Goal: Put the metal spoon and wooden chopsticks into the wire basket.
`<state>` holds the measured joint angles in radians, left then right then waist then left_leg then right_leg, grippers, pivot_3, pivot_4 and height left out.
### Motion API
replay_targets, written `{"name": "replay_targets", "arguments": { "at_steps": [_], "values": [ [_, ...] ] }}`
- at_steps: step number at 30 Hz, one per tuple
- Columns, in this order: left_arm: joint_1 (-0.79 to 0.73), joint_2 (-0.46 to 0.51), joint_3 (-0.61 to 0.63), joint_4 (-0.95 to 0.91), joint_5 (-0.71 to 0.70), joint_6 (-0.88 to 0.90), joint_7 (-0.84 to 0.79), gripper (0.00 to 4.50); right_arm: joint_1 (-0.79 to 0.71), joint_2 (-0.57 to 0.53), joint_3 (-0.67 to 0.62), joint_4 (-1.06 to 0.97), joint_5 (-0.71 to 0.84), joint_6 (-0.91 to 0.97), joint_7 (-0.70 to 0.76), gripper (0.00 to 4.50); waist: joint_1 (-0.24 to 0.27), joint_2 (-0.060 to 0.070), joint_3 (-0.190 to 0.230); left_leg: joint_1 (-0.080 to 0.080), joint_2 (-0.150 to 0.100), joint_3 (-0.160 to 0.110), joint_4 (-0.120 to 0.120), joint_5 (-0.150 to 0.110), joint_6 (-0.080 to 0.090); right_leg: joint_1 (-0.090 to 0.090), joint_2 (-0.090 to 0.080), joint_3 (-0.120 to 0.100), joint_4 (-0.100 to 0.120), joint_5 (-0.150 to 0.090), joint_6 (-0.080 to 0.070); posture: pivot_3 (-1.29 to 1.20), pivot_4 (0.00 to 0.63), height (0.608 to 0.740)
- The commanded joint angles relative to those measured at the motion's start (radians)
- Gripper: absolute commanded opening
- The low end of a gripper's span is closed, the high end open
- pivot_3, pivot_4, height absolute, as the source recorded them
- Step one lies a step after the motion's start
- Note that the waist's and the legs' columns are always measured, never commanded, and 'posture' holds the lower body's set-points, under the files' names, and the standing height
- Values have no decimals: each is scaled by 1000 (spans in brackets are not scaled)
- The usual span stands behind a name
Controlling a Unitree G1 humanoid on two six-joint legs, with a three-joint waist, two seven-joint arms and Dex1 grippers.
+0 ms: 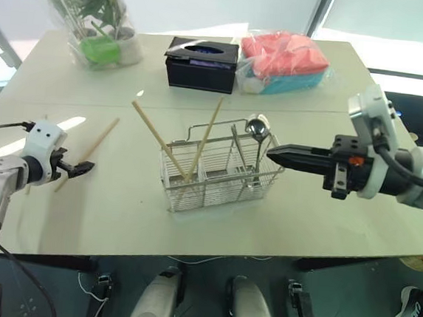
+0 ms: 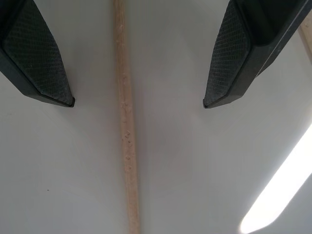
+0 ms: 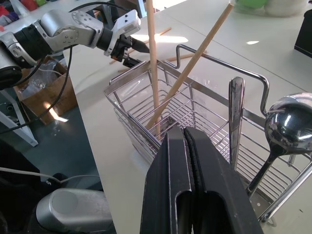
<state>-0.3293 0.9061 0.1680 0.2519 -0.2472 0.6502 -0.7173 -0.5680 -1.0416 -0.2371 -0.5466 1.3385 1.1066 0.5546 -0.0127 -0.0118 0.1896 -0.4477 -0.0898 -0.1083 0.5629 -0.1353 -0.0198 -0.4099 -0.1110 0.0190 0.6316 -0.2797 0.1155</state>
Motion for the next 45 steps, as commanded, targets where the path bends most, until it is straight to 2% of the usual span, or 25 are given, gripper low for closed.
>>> {"name": "replay_targets", "arguments": {
  "at_steps": [1,3,6,13,20,23,26,33,40,45],
  "values": [
    [-4,17,-36,26,31,49,-8,4477,-27,-11,-24,-11,1,-24,-4,0,0,0,0,0,0,0,0,0,0,0,0,0,0,0,0,0,150,740],
    [-11,17,-37,31,28,73,-12,4477,-29,-10,-25,-9,1,-25,-4,0,0,1,0,1,0,0,0,0,0,1,0,0,0,0,0,0,150,740],
    [-14,21,-36,35,24,121,-13,3624,-27,-13,-30,-9,-2,-27,-5,0,-2,1,-1,2,0,0,0,0,0,1,0,0,0,0,0,0,150,740],
    [3,25,-5,24,8,159,-16,146,-26,-15,-34,-4,-12,-30,-4,0,-7,2,-1,4,1,0,0,0,0,1,0,0,3,0,0,0,150,740],
    [5,19,24,15,9,175,2,61,-26,-9,-26,2,-30,-32,3,0,-6,2,-1,4,1,1,0,0,0,1,0,0,3,1,0,0,150,740],
    [-31,-14,72,20,1,112,48,61,-15,-5,-29,3,-37,-33,6,0,-5,2,-1,4,1,1,0,0,0,1,0,0,3,1,0,0,150,740],
    [-116,-61,163,8,-71,82,70,61,12,5,-33,9,-55,-39,6,0,3,0,0,4,0,1,0,0,0,1,0,0,3,2,1,0,150,740],
    [-211,-112,385,-146,-434,176,-112,61,101,45,-33,9,-112,-81,8,0,-1,-2,-1,-7,-1,0,14,-1,2,1,-1,-4,1,5,7,0,150,740],
    [-230,-141,488,-242,-680,229,-146,61,149,60,-47,-2,-136,-100,12,0,0,-2,-1,-7,-1,0,15,0,4,1,0,-4,3,6,8,0,150,740],
    [-281,-137,550,-264,-882,298,-112,61,155,54,-53,1,-148,-108,20,0,1,-2,-1,-7,-1,0,16,0,4,1,0,-4,3,6,8,0,150,740]
  ]
}}
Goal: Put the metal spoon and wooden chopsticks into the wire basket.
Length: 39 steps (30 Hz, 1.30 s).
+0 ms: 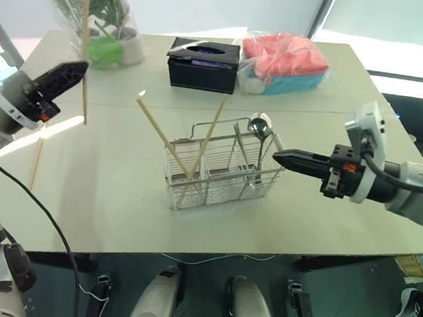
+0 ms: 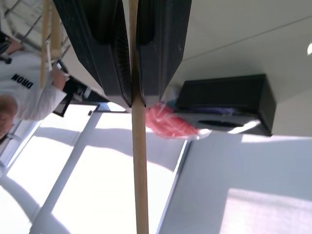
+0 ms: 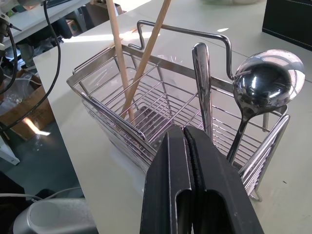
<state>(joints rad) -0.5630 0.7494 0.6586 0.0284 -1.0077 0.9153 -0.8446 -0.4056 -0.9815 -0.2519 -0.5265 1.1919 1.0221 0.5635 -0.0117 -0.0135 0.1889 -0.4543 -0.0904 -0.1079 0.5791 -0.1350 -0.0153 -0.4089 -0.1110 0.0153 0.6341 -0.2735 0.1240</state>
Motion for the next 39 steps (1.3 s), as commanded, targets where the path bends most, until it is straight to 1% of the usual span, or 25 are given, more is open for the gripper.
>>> {"name": "replay_targets", "arguments": {
  "at_steps": [1,5,9,14,17,20,27,32,39],
  "values": [
    [-59,21,58,-43,-150,43,28,61,-11,-6,-37,-17,-3,-24,14,0,1,0,0,0,0,0,0,0,0,0,0,0,0,0,0,0,150,740],
    [-86,1,15,-110,-229,59,77,61,-27,-14,-39,-14,1,-19,20,0,1,0,0,0,0,0,1,0,0,1,0,0,0,0,0,0,150,740],
    [-95,-59,-58,-180,-256,37,130,61,-51,-25,-40,-16,20,-5,20,0,2,0,0,1,0,0,1,0,0,1,0,0,0,0,0,0,150,740],
    [-89,-143,-171,-218,-181,-38,153,61,-73,-33,-37,-16,38,7,15,0,2,0,0,1,0,0,1,0,0,2,0,0,0,0,0,0,150,740],
    [-75,-186,-250,-227,-109,-95,144,61,-84,-33,-37,-14,54,15,10,0,2,0,0,1,0,1,1,0,0,2,0,0,0,0,0,0,150,740],
    [-54,-226,-322,-214,-24,-167,119,61,-94,-25,-56,-12,126,29,-14,0,2,0,0,1,0,1,1,0,1,2,0,0,0,0,0,0,150,740],
    [-38,-270,-409,-171,81,-266,53,61,-65,-54,-79,-41,261,51,-66,0,6,0,0,2,0,1,1,0,1,4,0,0,-1,0,0,0,150,740],
    [-46,-289,-399,-159,39,-250,40,61,-37,-62,-83,-60,279,37,-98,0,22,0,-1,3,0,1,2,0,1,6,0,0,-1,0,0,0,150,740],
    [-137,-249,-332,-111,22,-273,71,61,-19,-58,-78,-67,277,15,-115,0,24,-1,-1,3,0,1,3,0,1,6,0,0,-2,0,0,0,150,740]
  ]
}}
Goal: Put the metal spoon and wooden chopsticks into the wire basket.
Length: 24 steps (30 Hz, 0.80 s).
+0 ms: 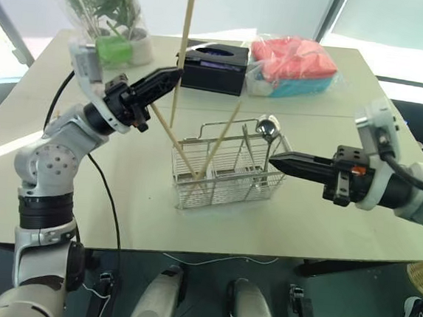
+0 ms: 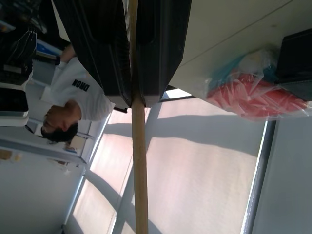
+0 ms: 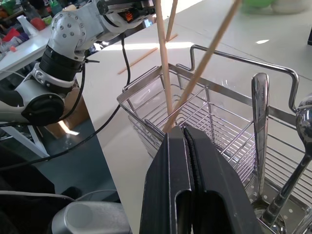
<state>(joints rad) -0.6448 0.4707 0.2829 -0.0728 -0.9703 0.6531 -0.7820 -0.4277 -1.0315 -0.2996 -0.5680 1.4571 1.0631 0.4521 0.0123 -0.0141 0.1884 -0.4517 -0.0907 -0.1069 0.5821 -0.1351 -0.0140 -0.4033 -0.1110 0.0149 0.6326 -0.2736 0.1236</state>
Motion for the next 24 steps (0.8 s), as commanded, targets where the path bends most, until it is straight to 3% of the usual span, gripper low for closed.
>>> {"name": "replay_targets", "arguments": {
  "at_steps": [1,14,24],
  "values": [
    [-67,36,52,-9,-21,-9,13,61,5,-6,-27,-25,7,-29,-2,0,-1,0,0,0,0,0,0,0,0,0,0,0,0,0,0,0,150,740],
    [-83,74,114,-93,-211,110,83,61,1,18,22,-11,-58,-64,31,0,-2,0,0,0,0,0,0,0,0,-1,1,0,0,0,1,0,150,740],
    [50,28,40,-177,-199,111,93,61,-21,40,47,3,-96,-70,63,0,-1,0,0,0,0,0,0,0,0,0,1,1,0,0,0,0,150,740]
  ]
}}
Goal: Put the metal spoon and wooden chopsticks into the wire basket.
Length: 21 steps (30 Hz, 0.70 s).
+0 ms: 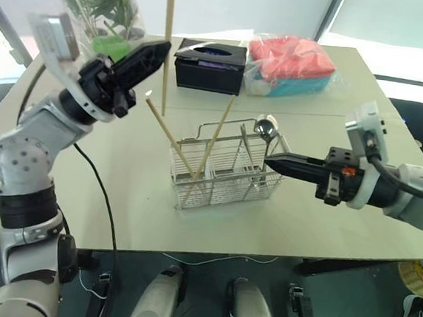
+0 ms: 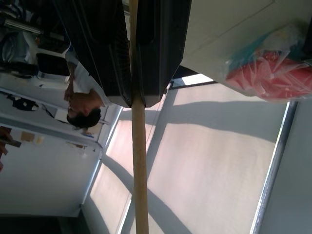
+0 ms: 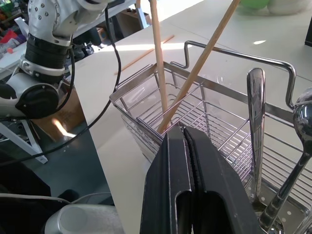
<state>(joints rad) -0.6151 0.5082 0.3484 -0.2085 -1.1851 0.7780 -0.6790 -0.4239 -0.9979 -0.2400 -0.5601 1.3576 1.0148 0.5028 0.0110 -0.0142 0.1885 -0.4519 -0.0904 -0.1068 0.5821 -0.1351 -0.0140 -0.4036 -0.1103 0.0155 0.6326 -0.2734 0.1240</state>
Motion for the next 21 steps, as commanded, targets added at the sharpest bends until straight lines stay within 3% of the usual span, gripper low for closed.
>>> {"name": "replay_targets", "arguments": {
  "at_steps": [1,21],
  "values": [
    [29,-14,-31,-44,19,-18,-9,61,-26,7,-13,-5,4,-21,14,0,1,0,0,0,0,0,0,0,0,0,0,0,0,0,0,0,150,740],
    [126,-88,-182,31,239,-147,-158,61,-27,-1,-28,-17,32,-11,-12,0,1,0,0,0,0,0,0,0,0,0,-1,0,-1,0,0,0,150,740]
  ]
}}
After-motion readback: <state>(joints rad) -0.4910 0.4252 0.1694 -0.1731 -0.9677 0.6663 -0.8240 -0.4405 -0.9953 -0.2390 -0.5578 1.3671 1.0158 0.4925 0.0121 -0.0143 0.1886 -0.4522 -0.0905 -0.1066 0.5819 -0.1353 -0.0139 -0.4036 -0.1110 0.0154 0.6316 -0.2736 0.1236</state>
